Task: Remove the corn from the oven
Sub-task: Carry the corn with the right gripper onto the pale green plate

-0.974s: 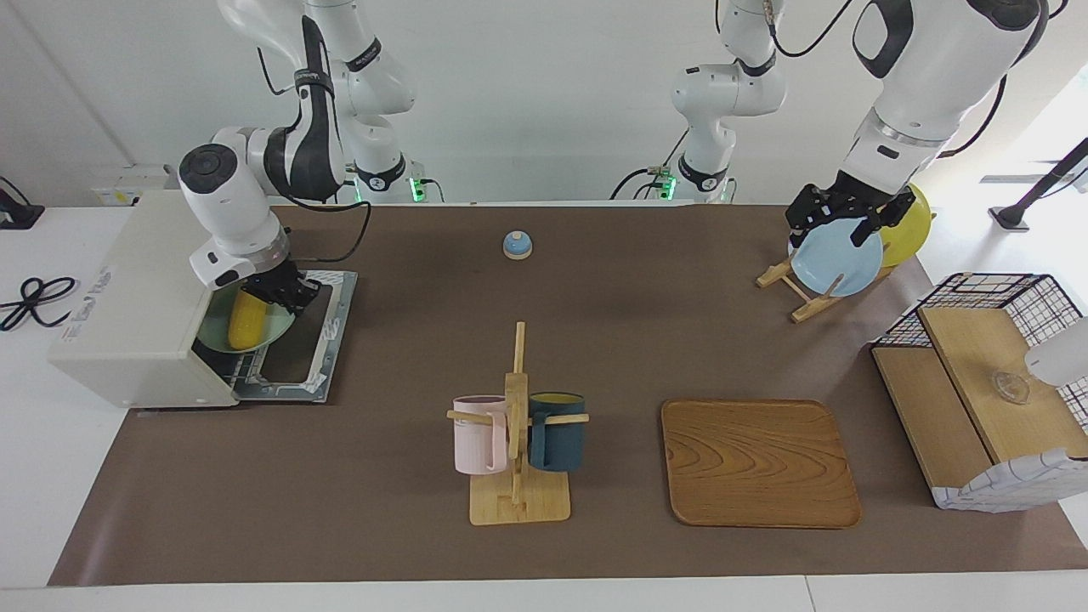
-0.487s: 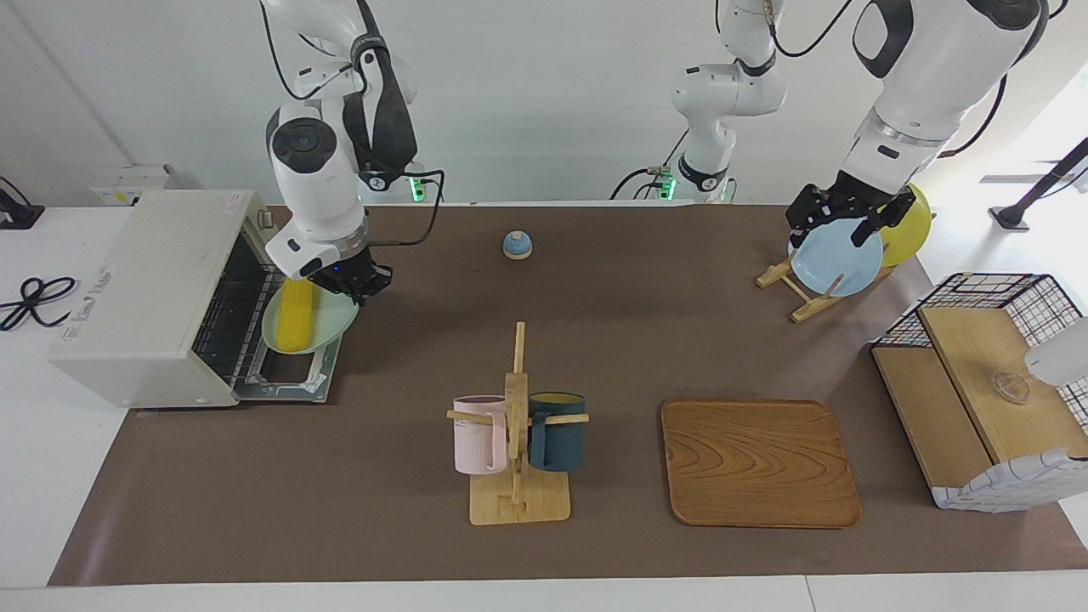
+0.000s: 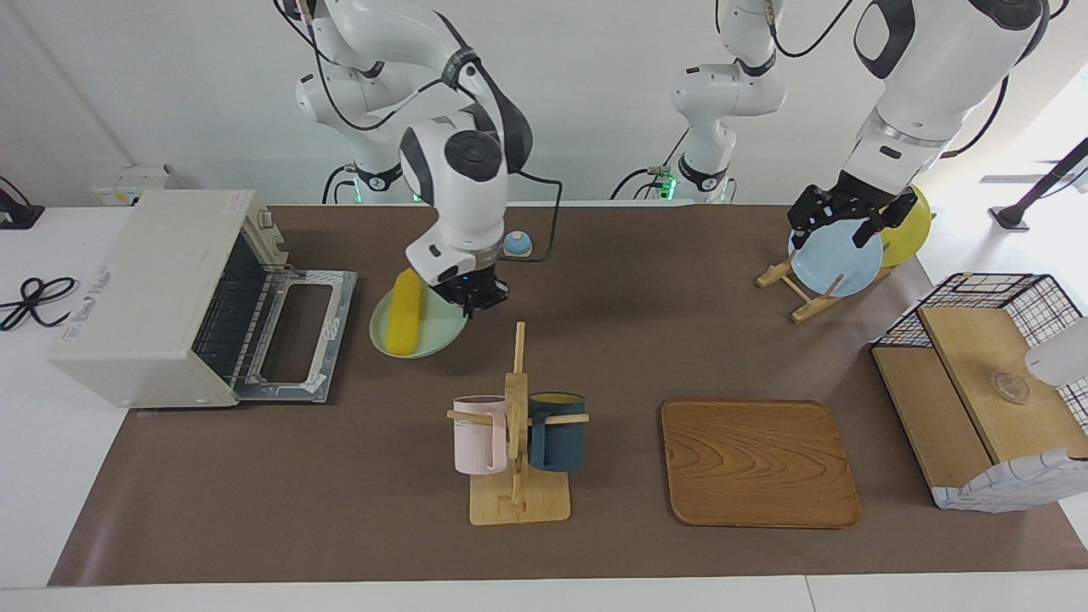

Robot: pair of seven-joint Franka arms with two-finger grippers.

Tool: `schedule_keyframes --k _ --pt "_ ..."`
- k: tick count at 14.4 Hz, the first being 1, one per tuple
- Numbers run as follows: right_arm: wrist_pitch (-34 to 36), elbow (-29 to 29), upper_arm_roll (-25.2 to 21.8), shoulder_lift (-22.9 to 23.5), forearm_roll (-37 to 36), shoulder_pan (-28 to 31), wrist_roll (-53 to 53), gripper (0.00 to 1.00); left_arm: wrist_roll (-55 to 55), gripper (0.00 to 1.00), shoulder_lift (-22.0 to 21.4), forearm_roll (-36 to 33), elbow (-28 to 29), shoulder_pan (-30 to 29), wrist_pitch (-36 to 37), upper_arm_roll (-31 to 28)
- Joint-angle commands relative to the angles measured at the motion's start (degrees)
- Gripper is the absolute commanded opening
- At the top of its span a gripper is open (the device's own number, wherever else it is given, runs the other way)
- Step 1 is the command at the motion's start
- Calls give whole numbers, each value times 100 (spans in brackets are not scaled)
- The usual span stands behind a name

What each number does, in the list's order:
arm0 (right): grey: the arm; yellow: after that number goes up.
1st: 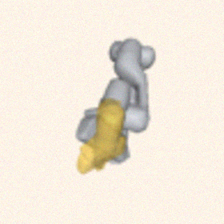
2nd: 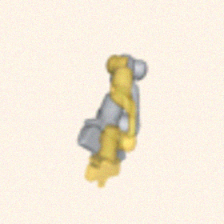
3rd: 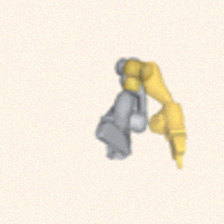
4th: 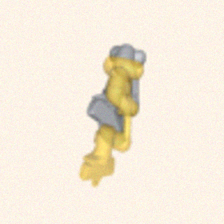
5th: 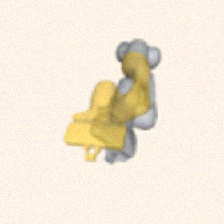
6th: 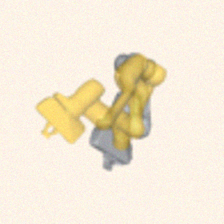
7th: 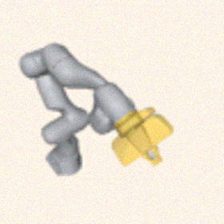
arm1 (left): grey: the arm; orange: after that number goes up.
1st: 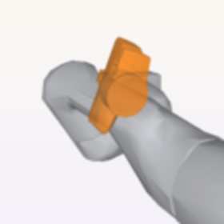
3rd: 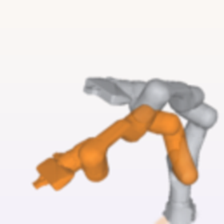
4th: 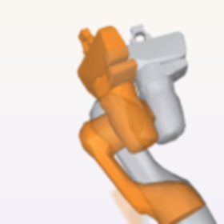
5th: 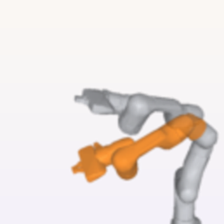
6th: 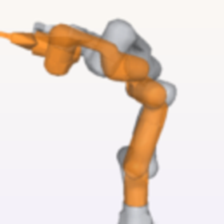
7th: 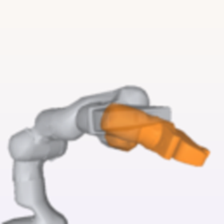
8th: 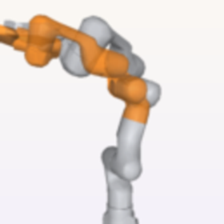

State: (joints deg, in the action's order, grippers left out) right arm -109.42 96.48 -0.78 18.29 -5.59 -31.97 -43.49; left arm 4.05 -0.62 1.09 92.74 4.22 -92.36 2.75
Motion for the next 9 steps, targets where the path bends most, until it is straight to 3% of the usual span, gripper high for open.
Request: schedule_keyframes --k 1,5,9 --pt "-139 -701 -10 824 -74 -230 -545 0 -1 100 -158 -21 245 -1 -177 -20" --pt "-930 -438 26 869 136 -424 -765 0 -10 100 -246 -21 429 -1 -318 -20" --pt "-1002 -332 61 869 355 -468 -828 0 -10 100 -255 -21 438 8 -318 -11"
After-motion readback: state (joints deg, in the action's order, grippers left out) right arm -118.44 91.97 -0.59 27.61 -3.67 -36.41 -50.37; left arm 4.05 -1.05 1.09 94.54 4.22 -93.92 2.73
